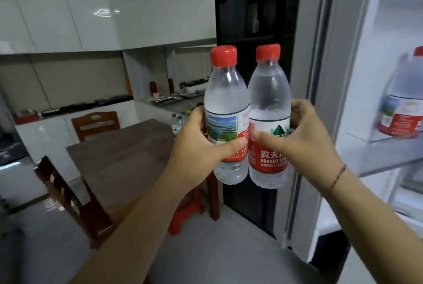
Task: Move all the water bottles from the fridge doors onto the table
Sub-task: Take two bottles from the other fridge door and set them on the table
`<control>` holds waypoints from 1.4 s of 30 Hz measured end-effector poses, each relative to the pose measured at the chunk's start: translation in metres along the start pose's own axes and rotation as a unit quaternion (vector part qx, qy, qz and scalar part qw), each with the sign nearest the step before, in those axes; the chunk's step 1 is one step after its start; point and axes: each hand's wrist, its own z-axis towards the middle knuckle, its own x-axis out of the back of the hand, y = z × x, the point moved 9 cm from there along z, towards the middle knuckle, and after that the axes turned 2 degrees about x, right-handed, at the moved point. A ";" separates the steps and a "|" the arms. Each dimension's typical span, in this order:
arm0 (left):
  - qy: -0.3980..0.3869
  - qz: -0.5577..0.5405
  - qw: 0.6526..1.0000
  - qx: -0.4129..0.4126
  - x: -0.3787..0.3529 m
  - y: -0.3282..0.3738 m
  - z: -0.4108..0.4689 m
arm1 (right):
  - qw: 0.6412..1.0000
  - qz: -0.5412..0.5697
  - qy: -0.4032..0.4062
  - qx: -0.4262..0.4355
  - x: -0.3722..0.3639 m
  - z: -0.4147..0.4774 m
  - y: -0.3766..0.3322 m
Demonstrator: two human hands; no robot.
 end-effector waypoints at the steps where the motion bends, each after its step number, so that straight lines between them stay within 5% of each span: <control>1: 0.001 0.006 1.000 0.006 0.016 -0.011 0.000 | 1.000 0.009 -0.003 -0.003 -0.020 0.000 0.003; 16: 0.068 0.020 0.990 0.125 0.138 -0.203 0.051 | 0.992 0.032 -0.044 -0.112 -0.210 0.045 0.126; 25: 0.095 0.038 0.978 0.185 0.143 -0.346 0.150 | 0.982 0.088 -0.046 -0.157 -0.287 0.154 0.240; 42: 0.108 0.072 0.964 0.234 0.133 -0.545 0.335 | 0.976 0.015 -0.074 -0.203 -0.375 0.335 0.443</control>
